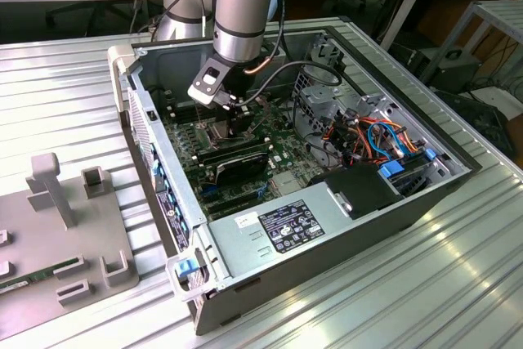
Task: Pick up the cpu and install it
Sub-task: 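Place the cpu into insertion slot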
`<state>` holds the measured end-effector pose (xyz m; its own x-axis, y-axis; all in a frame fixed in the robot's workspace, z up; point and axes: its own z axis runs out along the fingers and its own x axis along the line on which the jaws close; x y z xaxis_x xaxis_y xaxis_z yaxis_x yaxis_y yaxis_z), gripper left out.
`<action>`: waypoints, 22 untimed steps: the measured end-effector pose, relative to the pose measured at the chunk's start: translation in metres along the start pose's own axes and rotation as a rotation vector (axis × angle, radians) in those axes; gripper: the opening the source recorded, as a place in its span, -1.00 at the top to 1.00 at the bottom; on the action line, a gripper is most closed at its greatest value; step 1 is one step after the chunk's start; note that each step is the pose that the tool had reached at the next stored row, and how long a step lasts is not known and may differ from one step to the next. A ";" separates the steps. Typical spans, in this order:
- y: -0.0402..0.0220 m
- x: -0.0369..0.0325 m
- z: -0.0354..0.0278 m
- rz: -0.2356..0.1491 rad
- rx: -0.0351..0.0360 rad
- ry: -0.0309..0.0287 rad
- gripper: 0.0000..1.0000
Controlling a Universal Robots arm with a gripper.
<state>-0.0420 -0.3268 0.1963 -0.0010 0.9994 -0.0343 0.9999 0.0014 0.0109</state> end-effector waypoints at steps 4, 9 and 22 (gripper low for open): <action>0.0000 0.0000 0.0000 0.000 0.0000 -0.0001 -0.09; 0.0002 0.0005 0.0006 0.000 -0.0009 0.0015 -0.11; 0.0001 -0.0001 -0.0094 0.000 0.0000 -0.0001 -0.22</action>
<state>-0.0420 -0.3266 0.2056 -0.0010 0.9994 -0.0344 0.9999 0.0014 0.0108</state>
